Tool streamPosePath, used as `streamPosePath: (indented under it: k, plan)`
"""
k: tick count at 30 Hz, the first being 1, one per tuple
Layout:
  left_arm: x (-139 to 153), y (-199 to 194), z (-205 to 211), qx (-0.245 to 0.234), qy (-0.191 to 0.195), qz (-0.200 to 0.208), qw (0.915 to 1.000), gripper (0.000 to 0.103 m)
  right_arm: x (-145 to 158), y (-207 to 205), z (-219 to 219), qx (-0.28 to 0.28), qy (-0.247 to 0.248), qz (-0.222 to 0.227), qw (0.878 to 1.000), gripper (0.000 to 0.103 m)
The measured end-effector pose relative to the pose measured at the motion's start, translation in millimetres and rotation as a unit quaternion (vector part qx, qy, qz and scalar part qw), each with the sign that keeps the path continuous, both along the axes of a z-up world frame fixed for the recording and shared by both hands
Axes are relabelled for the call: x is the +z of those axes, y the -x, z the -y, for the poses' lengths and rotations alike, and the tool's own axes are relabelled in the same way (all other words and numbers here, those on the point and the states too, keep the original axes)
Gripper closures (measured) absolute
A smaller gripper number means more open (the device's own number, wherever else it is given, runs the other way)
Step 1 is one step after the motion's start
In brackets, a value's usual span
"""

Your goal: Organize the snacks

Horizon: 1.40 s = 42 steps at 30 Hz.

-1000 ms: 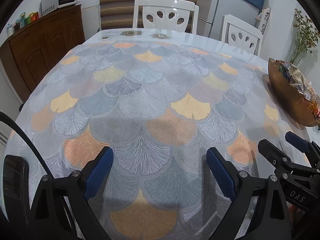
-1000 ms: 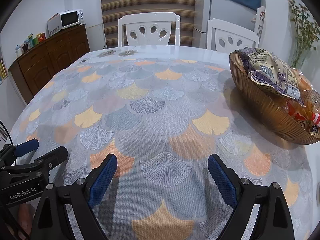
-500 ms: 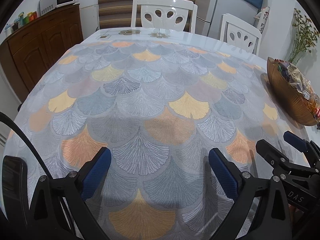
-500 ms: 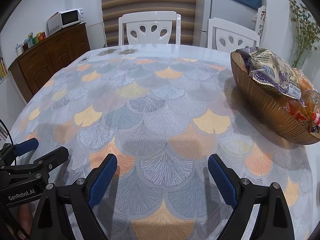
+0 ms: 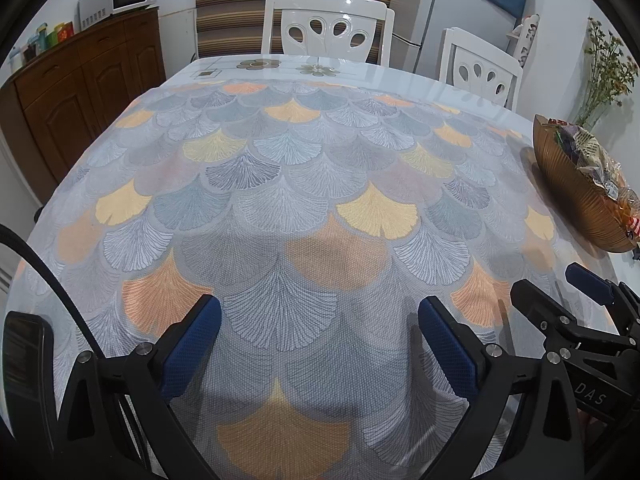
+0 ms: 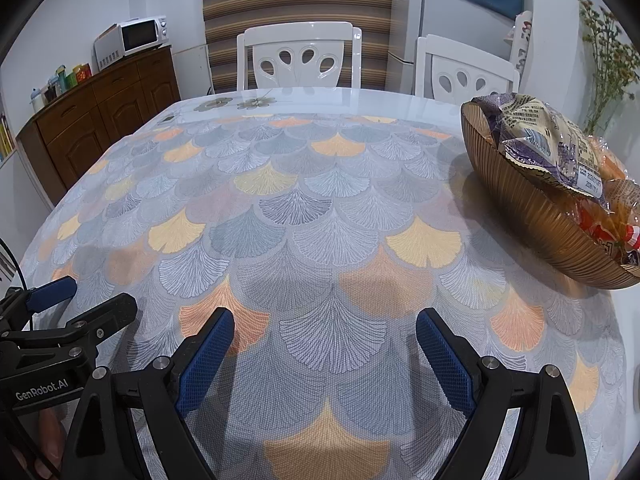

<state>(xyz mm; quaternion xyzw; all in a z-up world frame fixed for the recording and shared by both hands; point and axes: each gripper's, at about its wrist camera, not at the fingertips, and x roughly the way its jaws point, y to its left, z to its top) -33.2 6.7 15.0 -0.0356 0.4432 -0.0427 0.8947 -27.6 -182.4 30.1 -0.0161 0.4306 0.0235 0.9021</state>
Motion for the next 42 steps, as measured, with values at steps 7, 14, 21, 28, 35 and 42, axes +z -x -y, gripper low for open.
streamPosePath:
  k: [7, 14, 21, 28, 35, 42]
  plan:
    - [0.0, 0.1, 0.1, 0.000, 0.000, 0.000, 1.0000, 0.004, 0.0, 0.0, -0.1, 0.000, 0.000, 0.000, 1.000, 0.012]
    - [0.2, -0.3, -0.4, 0.000, 0.000, 0.000, 1.0000, 0.004, 0.1, -0.3, 0.2, 0.000, 0.000, -0.001, 1.000, 0.012]
    - [-1.0, -0.9, 1.0, -0.003, -0.002, -0.001, 1.0000, 0.003, 0.2, -0.5, 0.6, 0.000, 0.000, 0.000, 1.000, 0.012]
    - [-1.1, -0.4, 2.2, -0.002, -0.002, -0.002, 1.0000, 0.003, 0.2, -0.2, 0.2, 0.000, 0.000, 0.000, 1.000, 0.012]
    - [-3.0, -2.4, 2.0, -0.007, -0.005, -0.005, 1.0000, 0.001, 0.3, -0.3, 0.6, 0.000, 0.000, 0.000, 1.000, 0.012]
    - [-4.1, -4.9, 3.0, -0.013, -0.026, -0.009, 0.9995, 0.001, -0.9, -0.2, 0.5, 0.002, 0.000, 0.000, 1.000, 0.012]
